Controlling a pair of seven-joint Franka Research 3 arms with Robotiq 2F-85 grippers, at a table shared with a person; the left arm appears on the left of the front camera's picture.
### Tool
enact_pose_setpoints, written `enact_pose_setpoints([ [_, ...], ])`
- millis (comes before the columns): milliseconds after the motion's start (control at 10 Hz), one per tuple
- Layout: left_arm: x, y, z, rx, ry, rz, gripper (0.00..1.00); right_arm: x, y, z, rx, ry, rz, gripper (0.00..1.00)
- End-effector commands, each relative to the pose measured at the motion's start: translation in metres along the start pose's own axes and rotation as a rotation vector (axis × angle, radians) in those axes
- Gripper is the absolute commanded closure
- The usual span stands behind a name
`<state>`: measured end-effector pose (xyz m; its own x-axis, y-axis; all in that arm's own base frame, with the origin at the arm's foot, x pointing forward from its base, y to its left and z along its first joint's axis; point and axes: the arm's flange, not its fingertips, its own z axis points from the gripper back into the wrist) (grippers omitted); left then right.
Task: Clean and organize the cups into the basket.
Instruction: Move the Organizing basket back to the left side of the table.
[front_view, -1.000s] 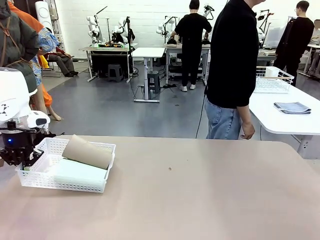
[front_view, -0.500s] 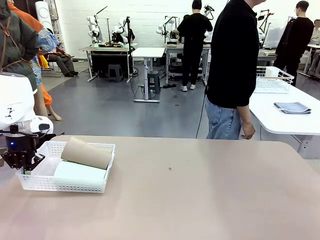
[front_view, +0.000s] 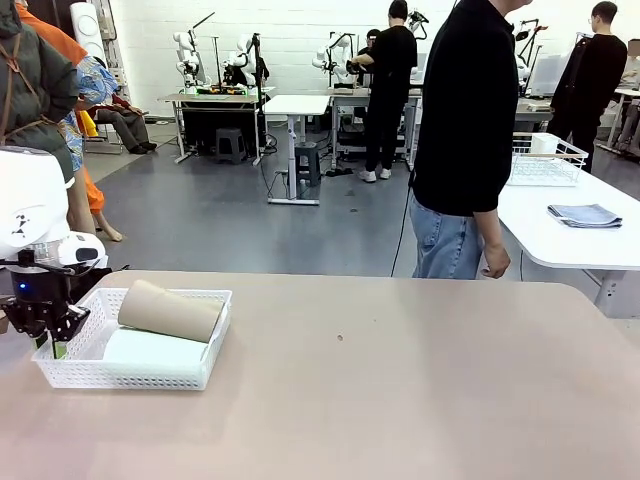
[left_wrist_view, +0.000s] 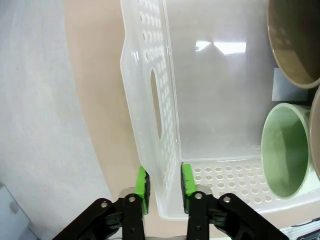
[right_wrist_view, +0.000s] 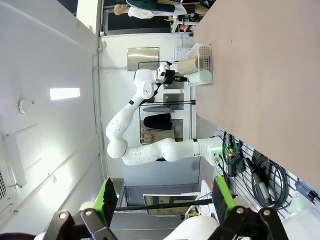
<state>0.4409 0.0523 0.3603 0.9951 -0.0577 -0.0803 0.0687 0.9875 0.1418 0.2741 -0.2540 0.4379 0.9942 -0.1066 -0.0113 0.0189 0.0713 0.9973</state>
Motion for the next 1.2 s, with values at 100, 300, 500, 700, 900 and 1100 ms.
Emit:
enact_pose_setpoints([
  [100,-0.006,0.010,0.005,0.014,-0.017,0.030,0.11,-0.002,0.000,-0.001,0.011,0.003,0.011,0.00],
  [300,-0.011,0.015,0.009,0.002,-0.037,0.057,0.00,-0.002,0.000,-0.001,0.011,0.003,0.011,0.00],
  [500,-0.020,0.016,0.019,-0.016,-0.052,0.066,0.00,-0.002,0.000,-0.001,0.011,0.003,0.011,0.00],
  [700,-0.023,0.026,0.029,-0.048,-0.053,0.061,0.00,-0.002,0.000,-0.001,0.011,0.003,0.011,0.00],
  [900,-0.017,0.032,0.038,-0.052,-0.071,0.087,0.00,-0.002,0.000,-0.001,0.011,0.003,0.011,0.00],
  [1100,-0.010,0.029,0.038,-0.059,-0.065,0.140,0.00,-0.002,0.000,-0.001,0.011,0.003,0.011,0.00],
])
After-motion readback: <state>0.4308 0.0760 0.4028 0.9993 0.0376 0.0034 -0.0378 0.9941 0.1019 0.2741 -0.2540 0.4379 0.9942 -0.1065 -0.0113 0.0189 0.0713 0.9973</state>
